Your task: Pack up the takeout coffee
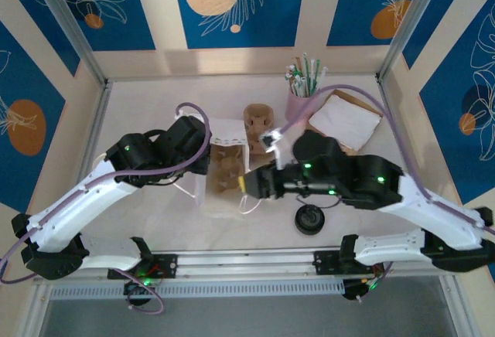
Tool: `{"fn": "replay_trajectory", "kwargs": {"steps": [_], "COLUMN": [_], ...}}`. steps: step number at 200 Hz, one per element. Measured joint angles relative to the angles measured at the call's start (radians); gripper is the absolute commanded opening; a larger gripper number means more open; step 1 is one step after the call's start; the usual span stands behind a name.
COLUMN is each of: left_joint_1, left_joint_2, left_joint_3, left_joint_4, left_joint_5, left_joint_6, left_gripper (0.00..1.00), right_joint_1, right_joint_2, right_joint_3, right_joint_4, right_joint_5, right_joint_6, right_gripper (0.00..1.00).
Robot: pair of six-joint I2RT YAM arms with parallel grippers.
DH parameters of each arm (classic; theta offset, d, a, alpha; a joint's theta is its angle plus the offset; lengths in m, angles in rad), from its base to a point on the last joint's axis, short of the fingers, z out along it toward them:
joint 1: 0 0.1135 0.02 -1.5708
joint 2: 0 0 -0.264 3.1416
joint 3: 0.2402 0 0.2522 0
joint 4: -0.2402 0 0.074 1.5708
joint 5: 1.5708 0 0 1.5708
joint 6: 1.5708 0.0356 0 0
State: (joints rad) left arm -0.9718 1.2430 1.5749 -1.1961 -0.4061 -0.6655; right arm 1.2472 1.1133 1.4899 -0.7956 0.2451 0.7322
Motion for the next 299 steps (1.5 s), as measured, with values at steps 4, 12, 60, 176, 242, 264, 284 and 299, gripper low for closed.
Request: {"fn": "replay_trajectory", "kwargs": {"steps": [4,12,60,176,242,264,284,299], "left_joint_1": [0.0,0.0,0.0,0.0,0.0,0.0,0.0,0.0], "left_joint_2": [0.0,0.0,-0.03,-0.113,-0.18,-0.2,-0.206,-0.205], "left_joint_3": [0.002,0.005,0.0,-0.136,-0.237,-0.238,-0.238,-0.238], "left_joint_4": [-0.002,-0.002,-0.002,0.053,0.167,0.175,0.183,0.189], "left_joint_5": [0.0,-0.003,-0.008,0.056,0.102,0.099,0.099,0.099], "left_joint_6": [-0.008,-0.019,-0.094,-0.191,-0.282,-0.312,-0.328,-0.333], "left_gripper": [0.0,0.0,0.0,0.0,0.0,0.0,0.0,0.0], "right_joint_1": [0.016,0.038,0.071,-0.022,0.037,0.063,0.063,0.063], "right_joint_2": [0.024,0.061,0.191,0.253,0.132,0.026,-0.055,-0.097], "right_joint_3": [0.013,0.035,0.075,-0.05,-0.08,-0.081,-0.096,-0.111], "right_joint_4": [0.009,0.026,0.047,-0.197,-0.165,-0.175,-0.17,-0.149], "right_joint_5": [-0.002,-0.006,0.007,0.175,0.218,0.247,0.266,0.267], "right_joint_6": [-0.003,-0.007,0.031,0.3,0.329,0.327,0.319,0.297], "right_gripper": [0.4,0.39,0.32,0.34,0.44,0.55,0.56,0.54]}}
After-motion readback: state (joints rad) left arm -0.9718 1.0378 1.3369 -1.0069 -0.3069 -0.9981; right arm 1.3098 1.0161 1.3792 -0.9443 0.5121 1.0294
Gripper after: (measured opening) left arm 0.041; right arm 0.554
